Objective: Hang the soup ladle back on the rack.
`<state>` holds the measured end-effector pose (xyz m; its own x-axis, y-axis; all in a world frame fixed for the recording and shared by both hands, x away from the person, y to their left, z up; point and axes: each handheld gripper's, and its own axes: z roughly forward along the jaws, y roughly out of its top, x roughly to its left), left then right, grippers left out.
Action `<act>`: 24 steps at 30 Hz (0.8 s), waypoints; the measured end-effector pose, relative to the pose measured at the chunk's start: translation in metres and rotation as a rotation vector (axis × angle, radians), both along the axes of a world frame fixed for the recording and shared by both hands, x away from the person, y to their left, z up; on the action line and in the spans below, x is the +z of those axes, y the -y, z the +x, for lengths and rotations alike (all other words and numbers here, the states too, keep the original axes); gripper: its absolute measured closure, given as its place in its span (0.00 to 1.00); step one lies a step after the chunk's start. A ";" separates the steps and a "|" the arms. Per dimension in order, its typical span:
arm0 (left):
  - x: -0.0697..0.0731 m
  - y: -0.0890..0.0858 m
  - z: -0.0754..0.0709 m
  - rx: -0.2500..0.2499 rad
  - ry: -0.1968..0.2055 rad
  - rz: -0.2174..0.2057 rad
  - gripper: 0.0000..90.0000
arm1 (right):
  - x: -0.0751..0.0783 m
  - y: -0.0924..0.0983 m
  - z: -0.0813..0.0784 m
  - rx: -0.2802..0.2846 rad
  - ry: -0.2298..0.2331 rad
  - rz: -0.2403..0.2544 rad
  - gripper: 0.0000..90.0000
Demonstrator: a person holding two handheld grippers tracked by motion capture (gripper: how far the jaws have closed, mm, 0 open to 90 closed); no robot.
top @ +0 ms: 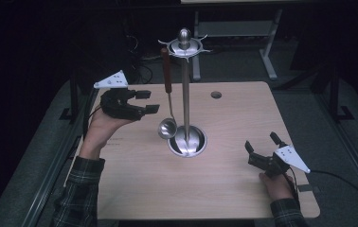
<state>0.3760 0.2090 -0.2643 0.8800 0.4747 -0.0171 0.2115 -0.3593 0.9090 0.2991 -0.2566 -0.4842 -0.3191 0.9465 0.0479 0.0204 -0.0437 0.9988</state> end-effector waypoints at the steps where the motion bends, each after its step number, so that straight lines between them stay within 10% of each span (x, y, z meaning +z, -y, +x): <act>1: -0.002 -0.002 -0.001 -0.001 -0.003 0.001 0.37 | 0.000 0.000 0.000 0.000 -0.004 0.004 0.00; 24: -0.054 -0.032 -0.015 0.109 -0.047 0.048 0.29 | 0.000 0.000 0.000 -0.006 -0.003 0.004 0.00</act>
